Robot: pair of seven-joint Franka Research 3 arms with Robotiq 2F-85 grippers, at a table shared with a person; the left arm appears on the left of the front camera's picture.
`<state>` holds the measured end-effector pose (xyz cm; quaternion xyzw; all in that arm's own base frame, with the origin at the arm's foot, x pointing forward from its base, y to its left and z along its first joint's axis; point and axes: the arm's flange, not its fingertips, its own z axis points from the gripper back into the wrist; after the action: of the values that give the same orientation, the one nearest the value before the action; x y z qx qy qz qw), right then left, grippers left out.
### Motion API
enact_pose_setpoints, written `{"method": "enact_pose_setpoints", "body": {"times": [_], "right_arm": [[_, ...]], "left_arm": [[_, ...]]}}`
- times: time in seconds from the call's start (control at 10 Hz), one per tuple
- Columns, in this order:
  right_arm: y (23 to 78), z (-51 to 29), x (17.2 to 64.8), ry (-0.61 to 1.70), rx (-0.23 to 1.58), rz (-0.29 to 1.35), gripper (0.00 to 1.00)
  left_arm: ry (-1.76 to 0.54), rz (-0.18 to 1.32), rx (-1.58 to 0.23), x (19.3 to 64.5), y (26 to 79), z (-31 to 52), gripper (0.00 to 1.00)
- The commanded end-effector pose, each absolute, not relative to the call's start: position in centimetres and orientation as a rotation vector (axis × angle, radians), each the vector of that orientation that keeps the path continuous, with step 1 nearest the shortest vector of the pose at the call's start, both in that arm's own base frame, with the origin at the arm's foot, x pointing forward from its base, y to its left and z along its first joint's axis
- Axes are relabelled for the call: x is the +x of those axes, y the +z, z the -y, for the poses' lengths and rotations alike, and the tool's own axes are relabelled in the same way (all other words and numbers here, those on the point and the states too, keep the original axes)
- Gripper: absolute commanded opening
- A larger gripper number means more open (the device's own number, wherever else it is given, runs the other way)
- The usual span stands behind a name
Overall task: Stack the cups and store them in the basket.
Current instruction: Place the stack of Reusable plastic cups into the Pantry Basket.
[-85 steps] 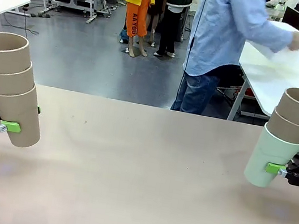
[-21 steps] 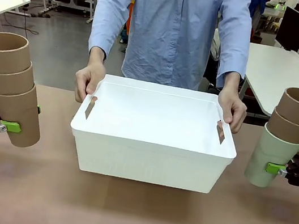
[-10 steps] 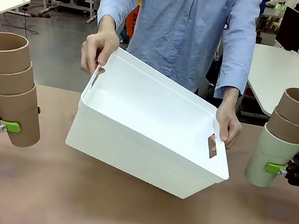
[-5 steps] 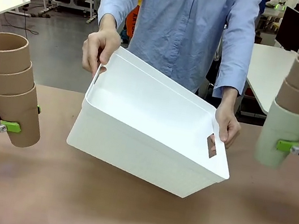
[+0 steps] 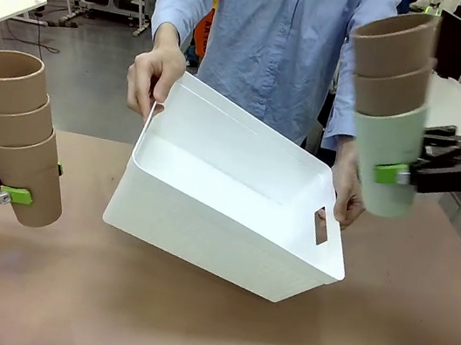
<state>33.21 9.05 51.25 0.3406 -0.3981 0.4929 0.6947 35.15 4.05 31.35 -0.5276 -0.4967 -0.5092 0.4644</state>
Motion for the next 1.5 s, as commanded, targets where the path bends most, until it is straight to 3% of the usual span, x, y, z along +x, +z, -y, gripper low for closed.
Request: {"method": "enact_pose_setpoints", "body": {"times": [0.0, 0.4, 0.5, 0.6, 0.9, 1.0, 1.4], "right_arm": [[49.8, -14.0, 30.8, 1.059, 0.64, 0.819, 0.87], [47.5, -19.3, 29.4, 1.095, 0.428, 0.776, 0.87], [47.4, -18.8, 28.4, 1.14, 0.649, 0.753, 0.87], [49.2, -20.3, 31.1, 1.132, 0.45, 0.784, 0.87], [48.5, -20.7, 30.8, 1.149, 0.475, 0.757, 0.87], [48.6, -22.3, 31.2, 1.125, 0.407, 0.741, 0.87], [48.2, -27.3, 35.2, 1.111, 0.327, 0.627, 0.87]], "left_arm": [[-1.257, 1.235, -1.298, 35.1, 31.7, -4.0, 0.84], [-1.257, 1.235, -1.298, 35.1, 31.7, -4.0, 0.84], [-1.257, 1.235, -1.298, 35.1, 31.7, -4.0, 0.84], [-1.257, 1.235, -1.298, 35.1, 31.7, -4.0, 0.84], [-1.257, 1.235, -1.298, 35.1, 31.7, -4.0, 0.84], [-1.257, 1.235, -1.298, 35.1, 31.7, -4.0, 0.84], [-1.257, 1.235, -1.298, 35.1, 31.7, -4.0, 0.84]]}}
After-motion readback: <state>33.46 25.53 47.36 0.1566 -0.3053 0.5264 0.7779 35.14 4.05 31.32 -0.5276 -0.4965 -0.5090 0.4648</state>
